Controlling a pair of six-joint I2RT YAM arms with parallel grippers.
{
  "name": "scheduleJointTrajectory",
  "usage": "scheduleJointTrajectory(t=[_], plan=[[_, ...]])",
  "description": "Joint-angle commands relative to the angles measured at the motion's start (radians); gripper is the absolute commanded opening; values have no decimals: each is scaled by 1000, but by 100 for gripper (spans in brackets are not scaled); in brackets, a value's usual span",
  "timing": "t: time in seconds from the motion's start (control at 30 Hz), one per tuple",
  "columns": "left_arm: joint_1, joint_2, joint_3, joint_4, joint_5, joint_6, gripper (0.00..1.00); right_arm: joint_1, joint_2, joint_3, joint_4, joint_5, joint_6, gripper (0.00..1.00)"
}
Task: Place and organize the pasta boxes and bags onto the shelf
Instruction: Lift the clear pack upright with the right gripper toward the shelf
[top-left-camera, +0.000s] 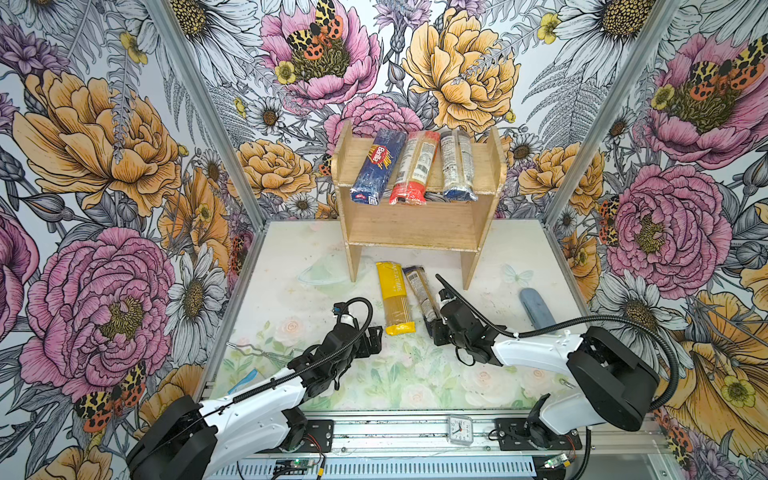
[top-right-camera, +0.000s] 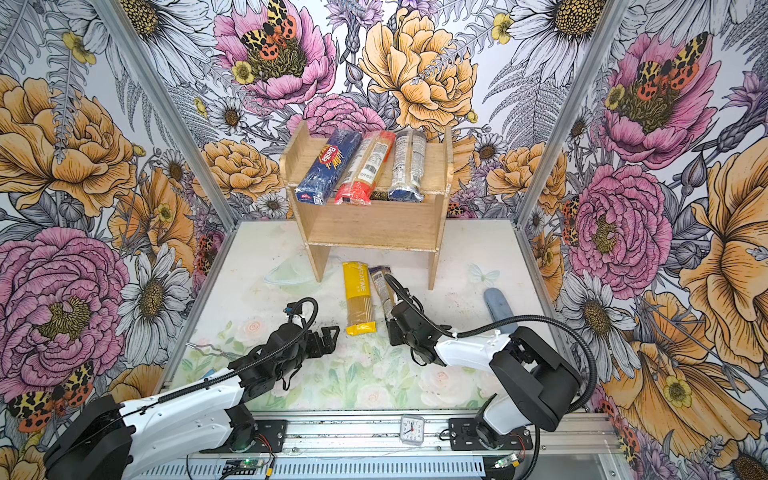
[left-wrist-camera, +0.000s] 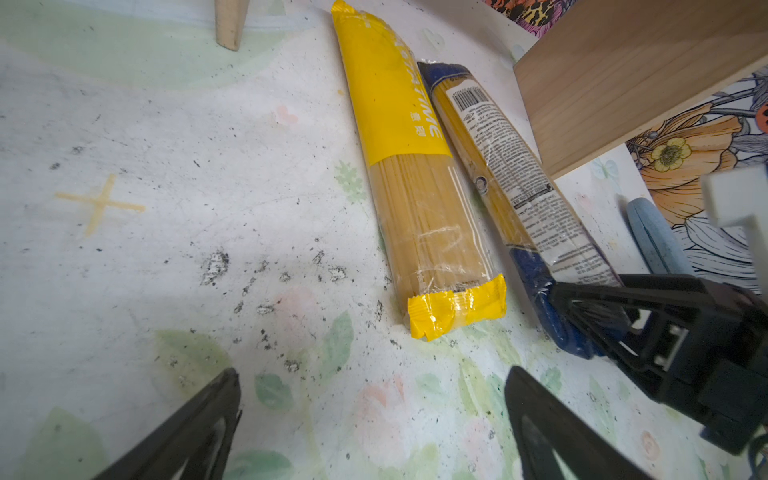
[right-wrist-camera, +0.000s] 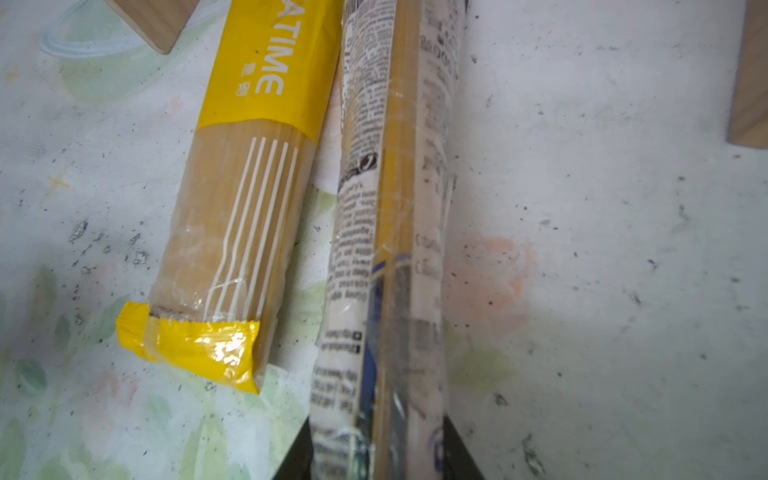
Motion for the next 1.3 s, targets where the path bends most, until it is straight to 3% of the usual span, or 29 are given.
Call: scheduleJointTrajectory(t=[0.0, 0.23, 0.57, 0.9, 1.27], plan=[[-8, -15, -10, -12, -7, 9, 99, 0, -128, 6, 81, 3, 20, 0], [-11, -9, -8, -9, -12, 7, 99, 3, -311, -4, 78, -34, 36, 0], [-16, -9, -8, -18, -24, 2, 99, 36, -441, 73, 47, -135, 49, 0], [-15, -21, -8, -33, -31, -4, 99, 131, -431, 205, 18, -213, 38, 0], [-16, -17, -6, -27, -35, -3, 99, 142, -425, 323, 17, -129, 45, 0]])
